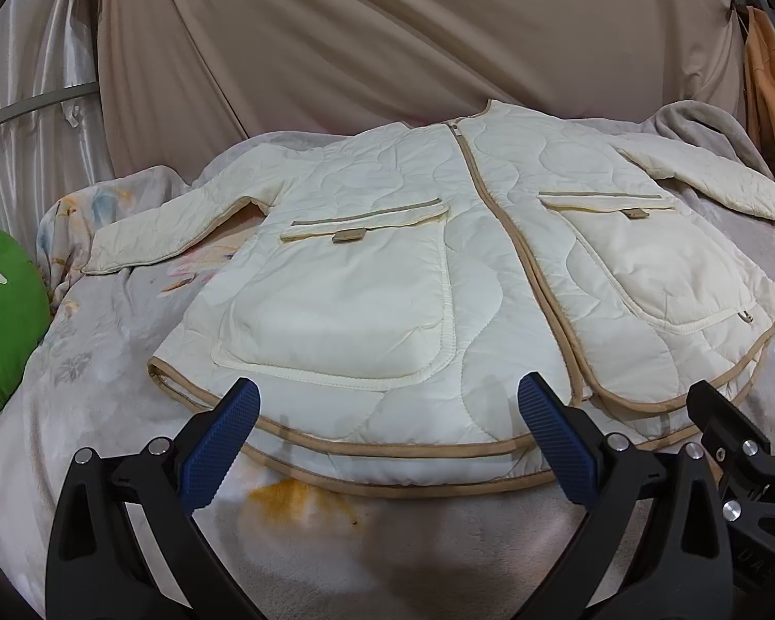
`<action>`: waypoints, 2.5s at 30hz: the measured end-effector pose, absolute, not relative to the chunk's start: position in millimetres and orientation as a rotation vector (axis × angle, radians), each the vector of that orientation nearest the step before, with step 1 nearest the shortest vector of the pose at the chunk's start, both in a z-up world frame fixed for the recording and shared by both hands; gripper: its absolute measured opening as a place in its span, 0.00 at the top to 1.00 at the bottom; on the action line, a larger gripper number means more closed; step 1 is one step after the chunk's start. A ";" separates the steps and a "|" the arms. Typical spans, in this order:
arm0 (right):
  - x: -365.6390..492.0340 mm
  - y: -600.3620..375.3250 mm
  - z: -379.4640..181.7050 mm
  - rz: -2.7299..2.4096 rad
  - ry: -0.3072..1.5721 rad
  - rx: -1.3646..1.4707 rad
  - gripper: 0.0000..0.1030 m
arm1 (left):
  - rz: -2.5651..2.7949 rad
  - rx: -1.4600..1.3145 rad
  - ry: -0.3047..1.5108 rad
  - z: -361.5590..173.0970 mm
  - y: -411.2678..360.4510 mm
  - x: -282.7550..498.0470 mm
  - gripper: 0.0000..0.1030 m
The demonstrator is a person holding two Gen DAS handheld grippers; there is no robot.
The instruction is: Fold large clothes
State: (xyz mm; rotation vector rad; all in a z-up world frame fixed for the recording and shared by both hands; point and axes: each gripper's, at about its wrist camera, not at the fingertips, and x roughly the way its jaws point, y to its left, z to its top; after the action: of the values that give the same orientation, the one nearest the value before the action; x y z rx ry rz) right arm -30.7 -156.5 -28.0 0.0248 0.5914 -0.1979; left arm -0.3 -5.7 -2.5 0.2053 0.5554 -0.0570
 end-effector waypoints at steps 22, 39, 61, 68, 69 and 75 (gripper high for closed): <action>-30.9 -156.1 -27.8 -0.198 0.593 0.023 0.13 | -0.057 0.205 0.555 -3.1 -5.7 -0.6 0.05; -30.4 -156.1 -27.9 -0.198 0.594 0.023 0.13 | -0.057 0.203 0.556 -3.0 -5.5 -0.4 0.05; -5.6 -337.2 28.4 -0.304 0.602 0.267 0.15 | -0.199 0.045 0.645 53.3 62.2 53.0 0.05; 45.2 -529.7 -1.5 -0.524 0.611 0.654 0.17 | -0.130 -0.042 0.670 61.9 92.7 123.1 0.05; 50.1 -551.4 -7.4 -0.548 0.598 0.703 0.18 | -0.123 -0.040 0.674 61.7 94.7 132.4 0.05; 68.6 -636.9 -37.8 -0.639 0.495 0.942 0.26 | -0.094 -0.027 0.683 56.2 101.8 177.4 0.05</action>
State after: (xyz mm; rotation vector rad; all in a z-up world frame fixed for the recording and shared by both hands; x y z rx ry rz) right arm 68.6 -636.9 -37.8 0.9417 0.4948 -0.6388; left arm 177.4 101.8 56.2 -0.0275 0.6826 -0.0944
